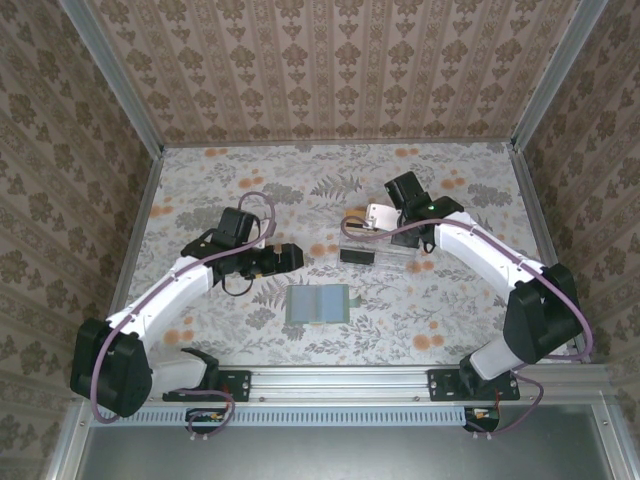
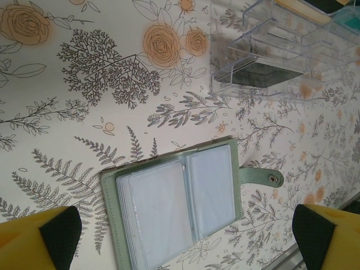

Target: Take the credit cards out of the card holder

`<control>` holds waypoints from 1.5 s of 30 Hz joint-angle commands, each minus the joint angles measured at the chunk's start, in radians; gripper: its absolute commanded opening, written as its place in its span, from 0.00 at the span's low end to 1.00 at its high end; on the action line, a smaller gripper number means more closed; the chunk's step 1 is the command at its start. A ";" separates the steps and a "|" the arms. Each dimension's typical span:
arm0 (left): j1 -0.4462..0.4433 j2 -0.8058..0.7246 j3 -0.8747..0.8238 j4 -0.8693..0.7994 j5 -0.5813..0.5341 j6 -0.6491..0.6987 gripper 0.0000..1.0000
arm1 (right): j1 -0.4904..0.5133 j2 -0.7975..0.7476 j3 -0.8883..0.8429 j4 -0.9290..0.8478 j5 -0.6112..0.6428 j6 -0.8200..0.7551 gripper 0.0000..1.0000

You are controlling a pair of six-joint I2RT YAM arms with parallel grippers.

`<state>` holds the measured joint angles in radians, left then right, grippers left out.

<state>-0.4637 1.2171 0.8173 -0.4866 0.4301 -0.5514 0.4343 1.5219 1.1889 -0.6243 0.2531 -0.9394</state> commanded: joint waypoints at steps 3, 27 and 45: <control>0.029 -0.014 0.014 0.000 0.006 0.028 1.00 | -0.013 0.017 -0.026 0.016 -0.025 0.004 0.00; 0.034 -0.013 0.004 0.010 0.009 0.027 1.00 | -0.029 0.045 -0.043 0.172 0.093 0.043 0.45; 0.037 -0.010 0.003 0.008 0.009 0.028 1.00 | -0.048 0.016 -0.002 0.158 0.075 0.115 0.51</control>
<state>-0.4358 1.2171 0.8173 -0.4858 0.4297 -0.5453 0.3897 1.5730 1.1568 -0.4252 0.3546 -0.8715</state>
